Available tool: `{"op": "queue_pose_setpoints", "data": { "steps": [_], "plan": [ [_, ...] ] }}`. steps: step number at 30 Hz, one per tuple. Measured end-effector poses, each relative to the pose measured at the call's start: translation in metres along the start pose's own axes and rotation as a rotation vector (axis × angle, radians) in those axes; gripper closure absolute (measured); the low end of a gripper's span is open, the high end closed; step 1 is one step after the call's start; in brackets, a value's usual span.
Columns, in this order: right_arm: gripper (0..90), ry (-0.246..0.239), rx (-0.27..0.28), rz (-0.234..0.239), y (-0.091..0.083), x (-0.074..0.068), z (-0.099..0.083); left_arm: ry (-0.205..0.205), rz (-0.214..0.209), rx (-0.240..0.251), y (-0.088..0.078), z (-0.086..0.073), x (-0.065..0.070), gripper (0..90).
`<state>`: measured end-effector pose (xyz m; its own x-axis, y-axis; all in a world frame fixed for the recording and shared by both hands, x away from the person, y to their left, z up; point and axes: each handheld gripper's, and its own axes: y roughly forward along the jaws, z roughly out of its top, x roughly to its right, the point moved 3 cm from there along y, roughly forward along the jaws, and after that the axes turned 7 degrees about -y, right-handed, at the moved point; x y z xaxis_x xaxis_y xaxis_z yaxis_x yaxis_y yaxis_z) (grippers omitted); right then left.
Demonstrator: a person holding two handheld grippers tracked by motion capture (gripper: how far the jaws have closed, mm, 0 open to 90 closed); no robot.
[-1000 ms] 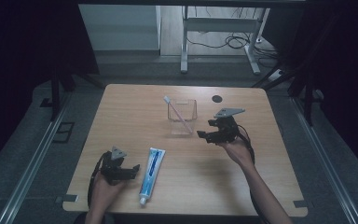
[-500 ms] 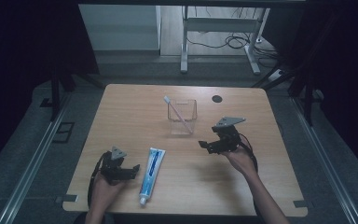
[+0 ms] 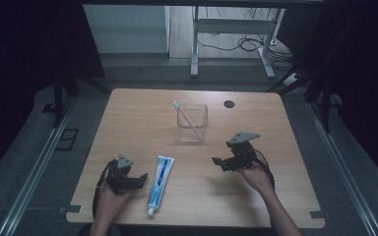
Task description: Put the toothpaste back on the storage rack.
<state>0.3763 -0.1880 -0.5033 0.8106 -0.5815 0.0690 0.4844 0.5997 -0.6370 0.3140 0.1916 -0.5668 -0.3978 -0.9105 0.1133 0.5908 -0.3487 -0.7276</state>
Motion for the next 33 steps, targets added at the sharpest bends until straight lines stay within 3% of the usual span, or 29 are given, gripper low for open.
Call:
{"op": "queue_pose_setpoints", "data": {
  "steps": [17,33],
  "plan": [
    [11.6,0.028,-0.02,-0.015,-0.009,-0.008,-0.043,-0.002,0.0,0.0,0.0,0.0,0.0,11.8],
    [11.8,0.029,-0.068,-0.029,-0.007,-0.016,-0.069,-0.001,-0.003,0.004,-0.001,0.0,-0.002,13.9]
  ]
}}
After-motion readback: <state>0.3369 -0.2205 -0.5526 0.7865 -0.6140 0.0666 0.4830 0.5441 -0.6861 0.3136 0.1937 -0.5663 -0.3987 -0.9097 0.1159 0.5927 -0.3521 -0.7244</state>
